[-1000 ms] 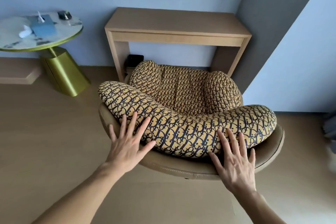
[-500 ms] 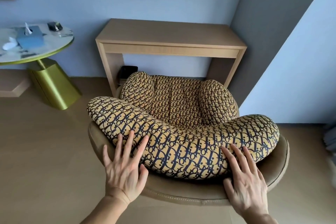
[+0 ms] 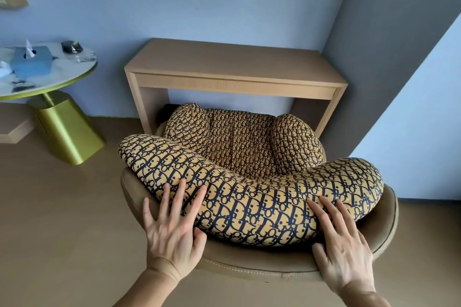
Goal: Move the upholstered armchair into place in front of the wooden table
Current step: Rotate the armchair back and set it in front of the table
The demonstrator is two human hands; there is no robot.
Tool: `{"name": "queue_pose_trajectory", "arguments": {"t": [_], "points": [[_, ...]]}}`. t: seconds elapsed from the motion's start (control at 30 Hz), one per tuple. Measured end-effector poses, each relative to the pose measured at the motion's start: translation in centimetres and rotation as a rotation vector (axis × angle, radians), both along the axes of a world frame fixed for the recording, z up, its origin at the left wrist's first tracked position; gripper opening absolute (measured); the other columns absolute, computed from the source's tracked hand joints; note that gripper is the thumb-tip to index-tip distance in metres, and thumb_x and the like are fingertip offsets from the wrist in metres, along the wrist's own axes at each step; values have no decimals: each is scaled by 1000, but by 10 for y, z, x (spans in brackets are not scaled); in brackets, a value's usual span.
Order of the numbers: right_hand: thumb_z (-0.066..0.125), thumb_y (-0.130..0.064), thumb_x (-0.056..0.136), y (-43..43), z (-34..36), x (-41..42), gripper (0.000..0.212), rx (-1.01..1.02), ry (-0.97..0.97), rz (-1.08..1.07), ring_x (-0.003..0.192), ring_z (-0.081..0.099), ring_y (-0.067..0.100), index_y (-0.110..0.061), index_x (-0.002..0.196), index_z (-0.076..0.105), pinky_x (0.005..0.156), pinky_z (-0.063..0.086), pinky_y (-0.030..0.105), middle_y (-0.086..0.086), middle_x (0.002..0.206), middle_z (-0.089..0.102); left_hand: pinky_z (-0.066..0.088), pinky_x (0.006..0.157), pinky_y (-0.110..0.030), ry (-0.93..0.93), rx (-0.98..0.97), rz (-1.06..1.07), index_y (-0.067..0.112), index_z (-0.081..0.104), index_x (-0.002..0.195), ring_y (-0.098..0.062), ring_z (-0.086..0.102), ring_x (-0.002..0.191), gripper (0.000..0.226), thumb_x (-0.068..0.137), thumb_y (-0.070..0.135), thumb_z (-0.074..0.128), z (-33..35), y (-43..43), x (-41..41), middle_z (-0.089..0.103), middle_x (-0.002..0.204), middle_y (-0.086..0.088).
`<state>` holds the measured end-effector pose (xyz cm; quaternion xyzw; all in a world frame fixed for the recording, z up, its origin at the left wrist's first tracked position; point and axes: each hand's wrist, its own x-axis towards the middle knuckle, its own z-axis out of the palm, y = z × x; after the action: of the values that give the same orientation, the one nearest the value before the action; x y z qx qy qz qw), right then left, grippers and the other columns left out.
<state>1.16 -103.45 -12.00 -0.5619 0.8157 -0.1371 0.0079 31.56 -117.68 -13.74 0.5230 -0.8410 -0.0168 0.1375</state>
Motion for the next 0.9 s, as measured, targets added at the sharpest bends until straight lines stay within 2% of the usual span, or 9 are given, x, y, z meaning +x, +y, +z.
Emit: {"name": "queue_pose_trajectory", "arguments": {"t": [0.33,0.6,0.67,0.8,0.9], "points": [[42,-39,69,-85,-7,-67,88,-2,4,38,156,12,17,-46,154,21,116,39,49,-16,163,26,16,117,-70,-20,5,62,42,29,157,-38,33,149,91,67,36,46,-2,-73,-61,31,166,-7],[43,-40,72,-97,-13,-83,88,59,25,39,157,4,18,-46,155,14,116,37,48,-14,165,21,14,117,-70,-57,37,88,43,21,158,-37,27,152,86,75,36,40,-2,-79,-72,26,168,-5],[40,-42,76,-94,-12,-83,86,106,38,38,157,-3,17,-48,156,6,119,31,50,-15,167,12,13,119,-68,-69,53,93,45,13,159,-36,19,155,81,81,41,35,1,-76,-70,19,170,-4],[26,-53,95,-84,-11,-78,73,189,-5,52,153,-22,15,-49,150,-22,125,8,57,-17,167,-15,6,124,-62,-102,167,100,48,-18,154,-35,-1,157,68,99,58,22,10,-66,-70,-9,171,-4],[20,-70,95,-63,7,-62,76,264,-39,39,153,-20,16,-43,152,-24,125,3,59,-14,166,-22,-2,123,-65,-189,261,111,52,-23,151,-38,-5,156,69,100,65,22,31,-45,-64,-14,170,-9]]}}
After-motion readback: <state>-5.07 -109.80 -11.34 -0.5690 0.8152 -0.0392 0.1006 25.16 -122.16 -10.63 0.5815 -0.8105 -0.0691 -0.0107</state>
